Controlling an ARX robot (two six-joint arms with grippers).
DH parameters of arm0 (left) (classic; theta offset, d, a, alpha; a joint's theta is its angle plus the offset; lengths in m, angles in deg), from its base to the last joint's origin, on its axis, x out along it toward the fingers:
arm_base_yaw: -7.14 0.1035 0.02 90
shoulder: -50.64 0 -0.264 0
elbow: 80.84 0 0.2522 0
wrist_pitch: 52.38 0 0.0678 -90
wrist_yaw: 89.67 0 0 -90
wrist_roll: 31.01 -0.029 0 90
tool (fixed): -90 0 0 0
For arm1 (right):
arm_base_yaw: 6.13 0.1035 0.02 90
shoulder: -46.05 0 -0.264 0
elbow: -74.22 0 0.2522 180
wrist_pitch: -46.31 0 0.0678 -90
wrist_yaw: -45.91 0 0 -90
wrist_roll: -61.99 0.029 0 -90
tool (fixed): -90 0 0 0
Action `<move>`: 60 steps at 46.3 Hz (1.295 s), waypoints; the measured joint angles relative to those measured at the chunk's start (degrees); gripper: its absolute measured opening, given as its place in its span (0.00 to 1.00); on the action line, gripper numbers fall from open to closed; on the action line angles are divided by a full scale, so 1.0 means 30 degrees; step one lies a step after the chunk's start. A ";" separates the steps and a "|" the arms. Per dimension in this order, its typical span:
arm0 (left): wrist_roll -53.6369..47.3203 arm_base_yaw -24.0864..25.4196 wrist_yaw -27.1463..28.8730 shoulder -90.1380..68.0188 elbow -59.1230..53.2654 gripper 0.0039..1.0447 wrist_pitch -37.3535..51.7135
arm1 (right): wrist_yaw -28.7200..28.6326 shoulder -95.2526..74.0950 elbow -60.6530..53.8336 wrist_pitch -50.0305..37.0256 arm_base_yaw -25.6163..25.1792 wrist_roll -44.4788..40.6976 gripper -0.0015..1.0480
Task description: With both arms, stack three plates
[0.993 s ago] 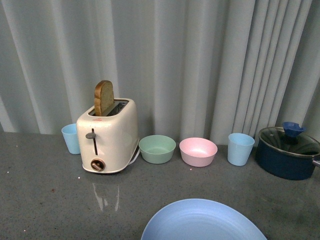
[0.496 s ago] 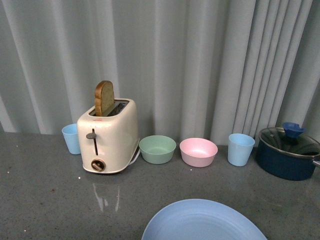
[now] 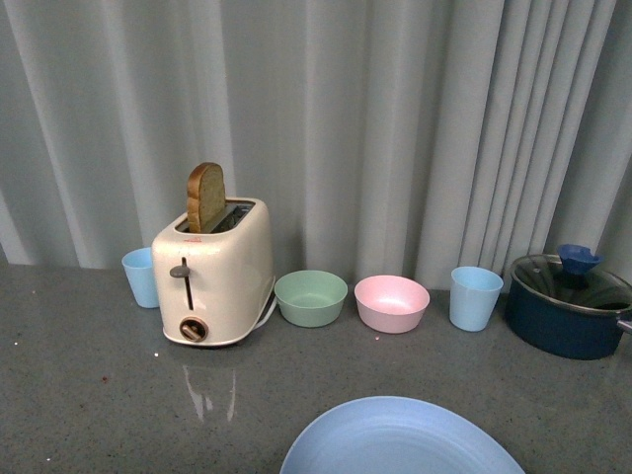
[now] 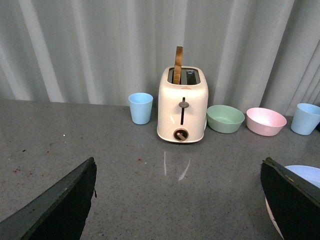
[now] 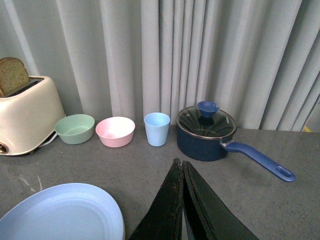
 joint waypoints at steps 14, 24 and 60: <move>0.0000 0.0000 0.0007 0.0000 0.0000 0.94 0.0000 | -0.0007 0.1537 -0.1188 0.0197 0.0000 0.0000 0.03; 0.0000 0.0000 0.0007 0.0000 0.0000 0.94 0.0000 | -0.0007 0.2805 -0.1800 0.0772 0.0000 0.0000 0.03; 0.0000 0.0000 0.0007 0.0007 0.0000 0.94 0.0000 | -0.0007 0.7023 -0.2703 0.4044 0.0000 0.0000 0.15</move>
